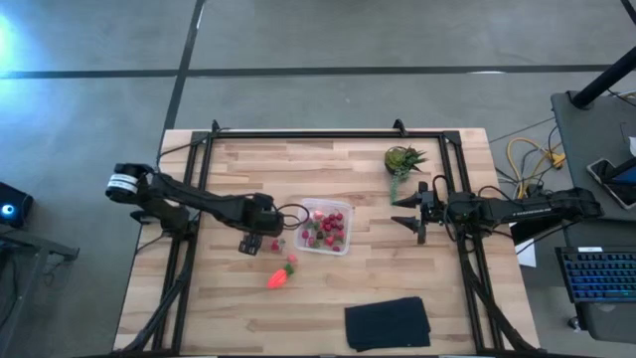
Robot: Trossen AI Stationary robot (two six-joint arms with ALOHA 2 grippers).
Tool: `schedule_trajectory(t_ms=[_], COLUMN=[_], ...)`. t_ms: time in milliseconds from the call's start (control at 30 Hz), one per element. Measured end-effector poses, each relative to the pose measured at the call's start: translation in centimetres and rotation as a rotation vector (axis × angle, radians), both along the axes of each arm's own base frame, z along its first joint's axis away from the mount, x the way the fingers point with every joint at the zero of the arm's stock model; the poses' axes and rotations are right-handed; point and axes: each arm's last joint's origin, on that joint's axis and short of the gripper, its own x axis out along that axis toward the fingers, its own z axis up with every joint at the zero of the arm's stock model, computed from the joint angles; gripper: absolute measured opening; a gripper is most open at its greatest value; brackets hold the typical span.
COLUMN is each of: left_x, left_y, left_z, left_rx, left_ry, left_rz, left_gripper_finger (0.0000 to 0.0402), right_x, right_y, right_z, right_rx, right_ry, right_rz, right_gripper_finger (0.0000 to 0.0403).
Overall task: Pick and placing Produce into tupperware
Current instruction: Put the orange peach into the transparent bin
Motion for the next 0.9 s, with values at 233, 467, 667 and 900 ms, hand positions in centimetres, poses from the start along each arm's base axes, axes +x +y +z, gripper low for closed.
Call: schedule_trajectory(t_ms=[233,467,667,900], left_x=[0.2,0.3,0.2,1.2], left_y=[0.0,0.0,0.1,0.1], left_z=[-0.8,-0.2,-0.2,3.6], left_rx=[-0.001,0.008,0.023,0.077], left_ry=[0.036,-0.014,-0.002,-0.131], left_rz=[0.002,0.007,0.01,0.018], left_gripper_finger=[0.0271,0.023,0.0227,0.0234], right_x=[0.0,0.0,0.0,0.0], right_y=[0.0,0.0,0.0,0.0], right_z=[0.0,0.0,0.0,0.0], right_rx=[0.0,0.0,0.0,0.0], right_ry=[0.0,0.0,0.0,0.0], right_rz=[0.0,0.0,0.0,0.0], right_gripper_finger=[0.0228,0.0228,0.0228,0.0228])
